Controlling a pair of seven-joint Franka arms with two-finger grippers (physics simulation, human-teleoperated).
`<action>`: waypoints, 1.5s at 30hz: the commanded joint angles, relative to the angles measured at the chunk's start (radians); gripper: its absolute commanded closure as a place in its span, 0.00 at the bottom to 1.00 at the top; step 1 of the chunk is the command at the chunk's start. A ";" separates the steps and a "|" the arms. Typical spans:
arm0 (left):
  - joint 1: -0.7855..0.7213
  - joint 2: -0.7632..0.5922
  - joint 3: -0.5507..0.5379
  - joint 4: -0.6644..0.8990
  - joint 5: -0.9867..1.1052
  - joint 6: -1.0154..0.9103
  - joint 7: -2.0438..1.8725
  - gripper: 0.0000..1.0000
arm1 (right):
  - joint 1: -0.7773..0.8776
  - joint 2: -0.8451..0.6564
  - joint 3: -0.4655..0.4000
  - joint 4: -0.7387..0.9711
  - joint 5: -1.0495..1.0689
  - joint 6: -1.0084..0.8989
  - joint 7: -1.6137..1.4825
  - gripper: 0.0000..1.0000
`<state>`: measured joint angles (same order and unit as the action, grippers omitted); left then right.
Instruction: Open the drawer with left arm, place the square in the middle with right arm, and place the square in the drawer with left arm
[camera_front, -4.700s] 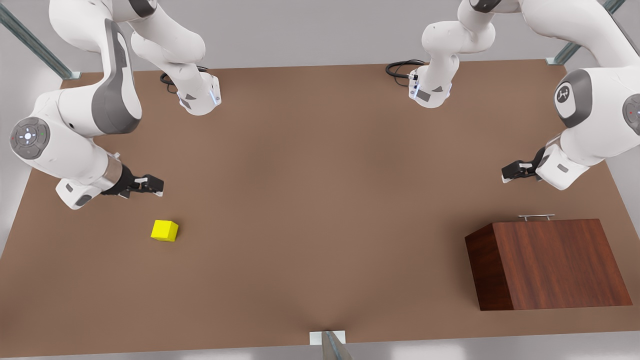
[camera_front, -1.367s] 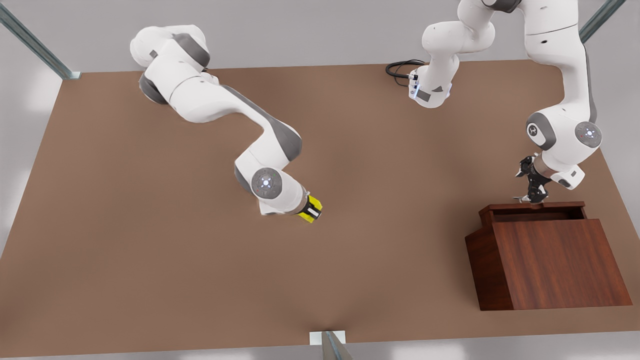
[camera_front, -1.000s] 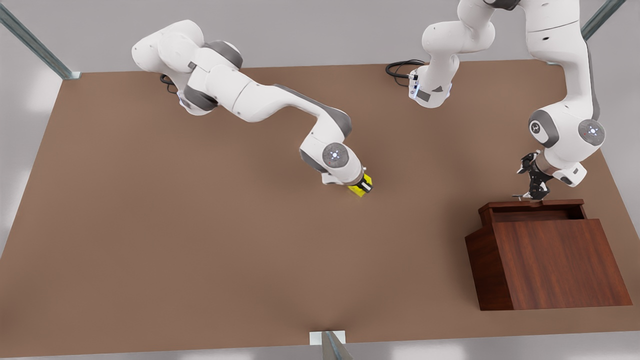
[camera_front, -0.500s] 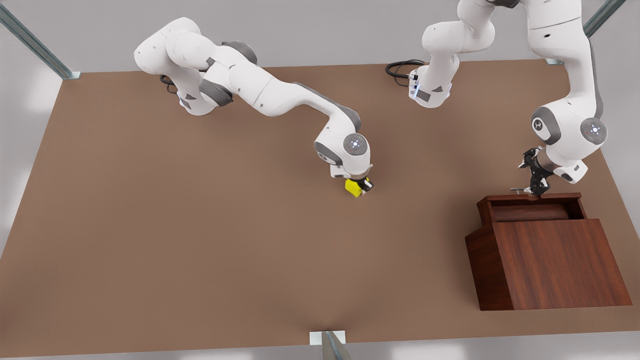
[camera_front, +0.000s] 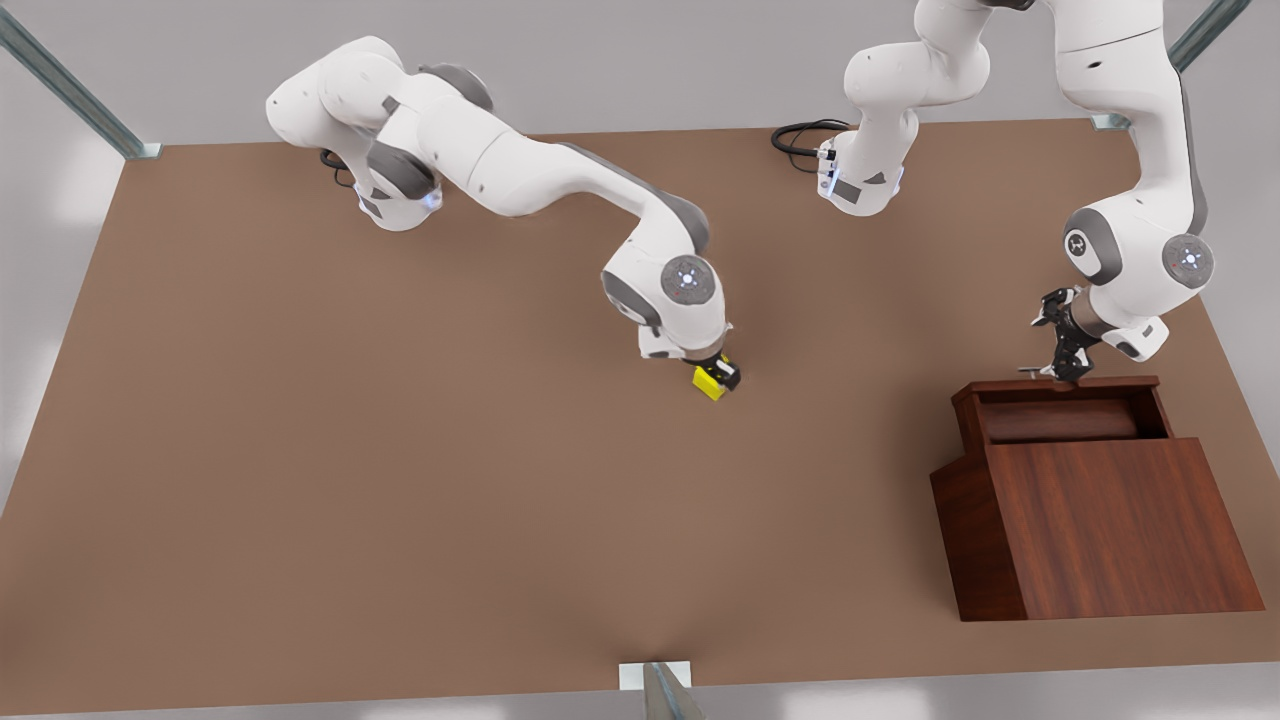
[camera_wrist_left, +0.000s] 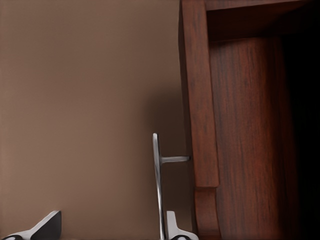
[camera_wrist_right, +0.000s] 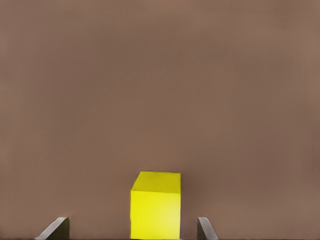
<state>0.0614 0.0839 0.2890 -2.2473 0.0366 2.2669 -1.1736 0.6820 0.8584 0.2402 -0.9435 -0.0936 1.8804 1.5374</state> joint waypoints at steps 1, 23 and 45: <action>0.000 -0.001 0.001 0.001 0.000 -0.006 0.000 0.00 | -0.031 -0.040 0.001 -0.021 0.002 -0.023 -0.046 0.00; -0.288 0.401 -0.754 0.847 0.034 -0.443 1.006 0.00 | -0.811 -0.618 -0.055 -0.442 0.029 -0.363 -1.382 0.00; -0.351 0.379 -0.672 0.249 0.109 0.100 1.201 0.00 | -0.817 -0.618 -0.048 -0.437 0.048 -0.334 -1.353 0.00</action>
<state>-0.2900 0.4646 -0.3834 -1.9998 0.1452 2.3700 0.0277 -0.1350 0.2409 0.1917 -1.3812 -0.0448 1.5462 0.1841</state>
